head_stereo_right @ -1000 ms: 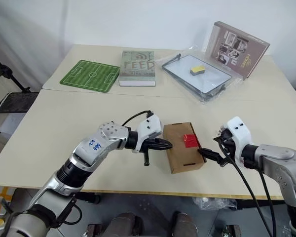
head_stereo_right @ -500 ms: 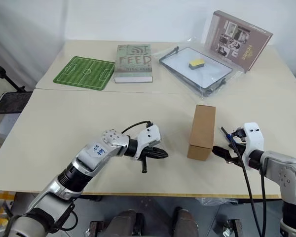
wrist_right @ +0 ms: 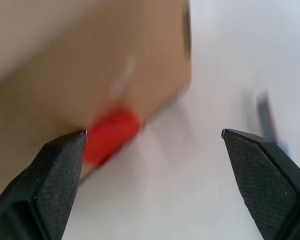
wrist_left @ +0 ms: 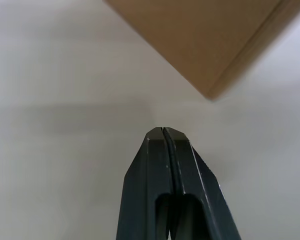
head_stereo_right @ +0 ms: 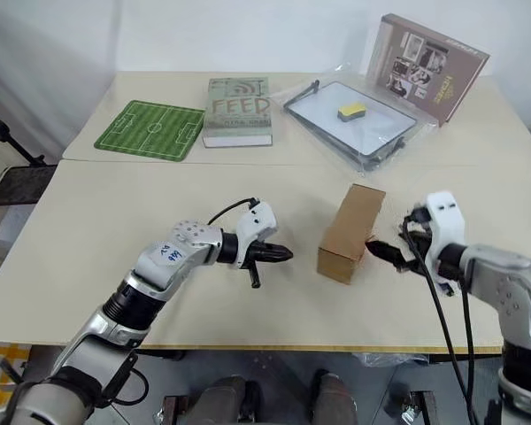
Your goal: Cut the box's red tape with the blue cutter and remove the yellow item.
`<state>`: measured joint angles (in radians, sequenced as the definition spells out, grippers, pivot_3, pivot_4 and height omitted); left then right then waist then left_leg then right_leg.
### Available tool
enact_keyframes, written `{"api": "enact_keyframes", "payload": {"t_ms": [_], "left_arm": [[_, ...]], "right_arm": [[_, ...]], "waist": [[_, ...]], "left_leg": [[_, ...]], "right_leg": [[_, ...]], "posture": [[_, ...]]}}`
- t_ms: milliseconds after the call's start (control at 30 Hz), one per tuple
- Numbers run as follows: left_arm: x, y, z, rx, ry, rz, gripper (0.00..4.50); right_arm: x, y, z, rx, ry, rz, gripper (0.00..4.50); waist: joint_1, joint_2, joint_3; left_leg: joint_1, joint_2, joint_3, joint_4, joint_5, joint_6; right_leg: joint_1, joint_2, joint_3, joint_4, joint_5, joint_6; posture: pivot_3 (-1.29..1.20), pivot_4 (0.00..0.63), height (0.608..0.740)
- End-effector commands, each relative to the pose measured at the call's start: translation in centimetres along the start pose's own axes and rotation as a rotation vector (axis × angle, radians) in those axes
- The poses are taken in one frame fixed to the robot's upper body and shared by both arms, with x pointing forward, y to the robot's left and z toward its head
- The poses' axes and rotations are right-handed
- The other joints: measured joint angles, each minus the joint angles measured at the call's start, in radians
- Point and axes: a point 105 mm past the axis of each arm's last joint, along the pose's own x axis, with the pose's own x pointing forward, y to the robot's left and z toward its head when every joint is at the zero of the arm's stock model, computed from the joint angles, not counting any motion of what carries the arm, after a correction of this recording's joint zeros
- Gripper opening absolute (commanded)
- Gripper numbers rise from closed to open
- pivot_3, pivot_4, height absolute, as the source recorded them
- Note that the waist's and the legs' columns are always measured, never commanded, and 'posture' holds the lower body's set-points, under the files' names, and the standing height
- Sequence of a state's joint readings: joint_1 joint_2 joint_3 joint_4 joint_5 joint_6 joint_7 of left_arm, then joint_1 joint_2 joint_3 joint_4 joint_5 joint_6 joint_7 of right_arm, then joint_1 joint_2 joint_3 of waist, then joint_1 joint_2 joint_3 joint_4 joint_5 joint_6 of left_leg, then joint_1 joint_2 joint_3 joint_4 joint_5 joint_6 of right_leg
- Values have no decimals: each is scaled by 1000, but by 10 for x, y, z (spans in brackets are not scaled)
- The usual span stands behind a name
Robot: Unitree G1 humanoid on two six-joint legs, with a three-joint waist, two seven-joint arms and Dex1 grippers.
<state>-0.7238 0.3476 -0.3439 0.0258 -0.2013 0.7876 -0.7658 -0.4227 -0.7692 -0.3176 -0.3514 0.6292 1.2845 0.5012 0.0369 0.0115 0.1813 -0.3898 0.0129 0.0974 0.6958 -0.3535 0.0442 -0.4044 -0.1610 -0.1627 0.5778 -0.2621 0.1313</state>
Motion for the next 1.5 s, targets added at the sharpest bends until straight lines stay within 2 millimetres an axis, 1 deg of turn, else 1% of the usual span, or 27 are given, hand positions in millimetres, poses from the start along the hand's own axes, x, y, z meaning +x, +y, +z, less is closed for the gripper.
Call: {"api": "enact_keyframes", "payload": {"t_ms": [33, 133, 233, 333, 400, 467, 567, 667, 733, 833, 933, 1067, 1133, 1200, 1300, 1367, 1433, 1500], "left_arm": [[-7, 13, 17, 14, -65, 57, 0], [-6, 19, 21, 7, -85, 77, 0], [1, 18, 23, 12, -91, 69, 0], [4, 15, 24, 7, -101, 53, 0], [2, 12, 20, 7, -89, 46, 0], [0, 11, 16, 5, -78, 41, 0], [-5, 10, 13, 3, -68, 38, 0], [-8, -7, 7, 26, -33, -56, 0], [-12, -11, 4, 37, -19, -68, 0], [-22, 11, 8, -2, -59, 48, 0], [-31, 27, 18, -14, -135, 135, 0], [-35, 39, 46, 11, -297, 183, 0], [-30, 41, 58, 32, -345, 174, 0], [-21, 40, 67, 46, -372, 142, 0], [-7, 41, 72, 74, -377, 109, 0], [6, 46, 68, 82, -342, 106, 0], [13, 50, 60, 101, -303, 109, 0], [16, 55, 50, 127, -252, 123, 0]], "right_arm": [[1, 7, 26, -73, -57, 28, 4479], [6, 16, 37, -108, -77, 79, 4479], [16, 27, 44, -132, -78, 131, 4479], [23, 35, 43, -159, -66, 171, 4479], [26, 44, 39, -184, -47, 211, 4479], [29, 47, 35, -200, -36, 224, 4479], [27, 43, 35, -209, -33, 209, 4479], [17, 31, 41, -207, -47, 167, 4479], [10, 21, 42, -204, -47, 126, 4479], [0, 8, 40, -179, -50, 74, 4479], [-6, 1, 35, -169, -38, 39, 4479], [-5, -11, 13, -152, 21, -21, 4479], [0, -11, 4, -150, 41, -24, 4479], [6, -8, 0, -135, 40, -18, 4479], [13, -4, -2, -120, 33, -10, 4479], [21, -3, -6, -120, 41, -15, 4479], [26, -1, -9, -123, 45, -20, 4479], [32, 4, -11, -127, 42, -15, 4479]], "waist": [[0, 0, 0], [2, 0, 0], [3, -1, 0], [3, -1, 0], [1, -1, 0], [-2, -1, 0], [-9, -1, 0], [-10, -1, 0], [-8, -1, 0], [-8, -1, 1], [-10, -2, 1], [-7, -2, 1], [-5, -2, 1], [-4, -2, 1], [-9, -2, 1], [-10, -2, 1], [-11, -2, 1], [-12, -2, 1]], "left_leg": [[0, -1, 0, 0, 0, 0], [0, -2, 0, 0, 0, 0], [-1, -3, 0, 0, 0, 0], [-1, -3, 1, 0, 0, 0], [-1, -3, 2, 0, 0, 0], [-1, -3, 2, 0, 0, 0], [-1, -3, 2, 0, 0, 0], [-1, -3, 2, 1, 0, 0], [-1, -3, 2, 1, 0, 0], [-1, -2, 1, 1, 0, 0], [-1, -2, 2, 1, 0, -1], [-1, -2, 2, 2, 1, -1], [-1, -2, 2, 3, 1, -1], [-1, -3, 3, 3, 1, -1], [-1, -3, 5, 3, 1, -1], [-1, -3, 8, 3, 1, -1], [-1, -3, 11, 3, 1, -1], [-1, -3, 12, 3, 1, -1]], "right_leg": [[0, 0, 0, 0, 0, 0], [0, 0, 0, 1, 0, 0], [0, 0, 0, 1, 0, 1], [-1, 0, 0, 1, 0, 1], [-1, 0, 0, 1, 0, 1], [-2, 0, 0, 4, 0, 1], [-4, 0, 0, 5, 0, 1], [-4, 0, 1, 6, 0, 1], [-4, 0, 1, 6, 0, 1], [-4, 0, 1, 6, 0, 1], [-4, 0, 2, 6, 0, 1], [-4, 0, 2, 7, 0, 1], [-4, 0, 2, 7, 0, 1], [-4, 0, 2, 7, 0, 1], [-4, 0, 2, 7, 0, 1], [-4, 0, 2, 7, 0, 1], [-4, 0, 2, 7, 0, 1], [-4, 0, 2, 8, 0, 1]], "posture": [[0, 150, 740], [0, 150, 740], [0, 150, 740], [0, 150, 740], [0, 150, 740], [0, 150, 740], [0, 150, 740], [0, 150, 740], [0, 150, 740], [0, 150, 740], [0, 150, 740], [0, 150, 740], [0, 150, 740], [0, 150, 740], [0, 150, 740], [0, 150, 740], [0, 150, 740], [0, 150, 740]]}}
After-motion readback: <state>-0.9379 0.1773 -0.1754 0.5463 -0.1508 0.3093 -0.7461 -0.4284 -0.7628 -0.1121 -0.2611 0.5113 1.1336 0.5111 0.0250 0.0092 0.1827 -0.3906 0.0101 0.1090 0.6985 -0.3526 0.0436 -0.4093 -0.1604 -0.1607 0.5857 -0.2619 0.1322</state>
